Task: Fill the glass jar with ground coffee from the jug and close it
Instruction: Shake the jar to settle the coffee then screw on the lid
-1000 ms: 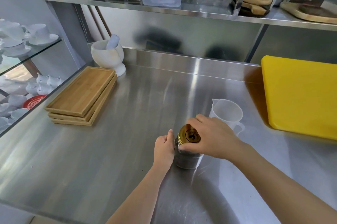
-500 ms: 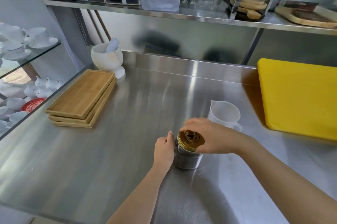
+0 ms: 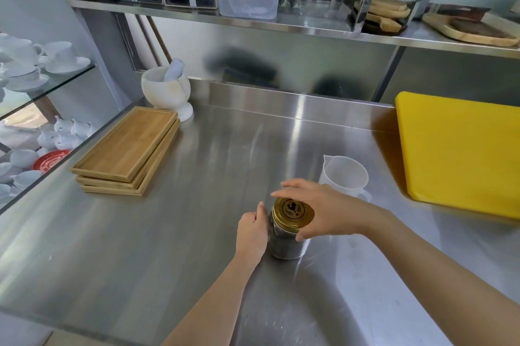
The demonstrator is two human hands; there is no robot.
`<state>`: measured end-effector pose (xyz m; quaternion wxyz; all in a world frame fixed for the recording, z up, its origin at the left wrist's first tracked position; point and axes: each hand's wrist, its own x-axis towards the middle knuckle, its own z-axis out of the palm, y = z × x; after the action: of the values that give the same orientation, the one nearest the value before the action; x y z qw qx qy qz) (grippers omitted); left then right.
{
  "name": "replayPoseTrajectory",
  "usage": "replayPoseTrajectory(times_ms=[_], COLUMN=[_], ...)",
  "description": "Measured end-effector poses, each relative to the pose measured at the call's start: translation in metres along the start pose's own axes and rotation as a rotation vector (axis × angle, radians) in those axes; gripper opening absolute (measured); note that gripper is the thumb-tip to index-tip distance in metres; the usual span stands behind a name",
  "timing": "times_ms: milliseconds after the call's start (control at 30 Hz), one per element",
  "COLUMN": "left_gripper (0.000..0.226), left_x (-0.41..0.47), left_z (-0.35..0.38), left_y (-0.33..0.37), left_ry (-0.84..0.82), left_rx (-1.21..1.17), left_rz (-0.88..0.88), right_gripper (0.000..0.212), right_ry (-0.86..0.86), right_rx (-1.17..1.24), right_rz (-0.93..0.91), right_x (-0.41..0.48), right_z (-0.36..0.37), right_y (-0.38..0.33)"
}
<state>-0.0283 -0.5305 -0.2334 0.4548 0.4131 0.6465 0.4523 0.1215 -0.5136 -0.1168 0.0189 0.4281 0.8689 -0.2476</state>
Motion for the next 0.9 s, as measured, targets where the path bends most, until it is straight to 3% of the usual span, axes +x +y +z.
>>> replayPoseTrajectory(times_ms=[67, 167, 267, 367, 433, 533, 633, 767, 900], left_gripper=[0.054, 0.052, 0.052, 0.051, 0.050, 0.051, 0.051, 0.050, 0.049], left_x=[-0.001, -0.002, -0.003, -0.004, -0.003, -0.003, -0.002, -0.003, -0.004], left_z=[0.000, -0.001, -0.001, -0.001, -0.001, 0.000, 0.000, 0.001, 0.001], left_y=[0.000, 0.001, 0.002, 0.002, 0.003, 0.002, -0.001, -0.001, -0.003], left_ry=[0.006, 0.015, 0.016, 0.019, 0.029, 0.034, 0.032, 0.039, 0.032], left_rx=[0.004, 0.010, 0.028, 0.042, 0.061, 0.051, 0.017, 0.004, -0.008], left_rz=[-0.003, 0.000, 0.001, 0.004, 0.008, 0.012, -0.002, -0.005, -0.012], right_gripper=[0.067, 0.057, 0.069, 0.075, 0.077, 0.068, 0.061, 0.056, 0.079], right_ry=[-0.008, 0.112, 0.258, 0.264, 0.198, 0.069, 0.024, 0.154, 0.329], right_rx=[0.006, -0.114, -0.375, -0.357, -0.282, -0.161, -0.101, -0.194, -0.469], right_rz=[-0.045, 0.005, 0.170, 0.264, 0.203, -0.033, -0.089, 0.001, 0.164], right_x=[0.003, 0.004, 0.007, 0.005, 0.000, -0.004, 0.001, 0.005, 0.008], right_z=[0.002, 0.008, 0.016, 0.015, 0.009, 0.001, 0.002, 0.005, 0.016], right_y=[0.002, 0.000, -0.007, -0.005, 0.001, 0.001, -0.002, -0.003, -0.005])
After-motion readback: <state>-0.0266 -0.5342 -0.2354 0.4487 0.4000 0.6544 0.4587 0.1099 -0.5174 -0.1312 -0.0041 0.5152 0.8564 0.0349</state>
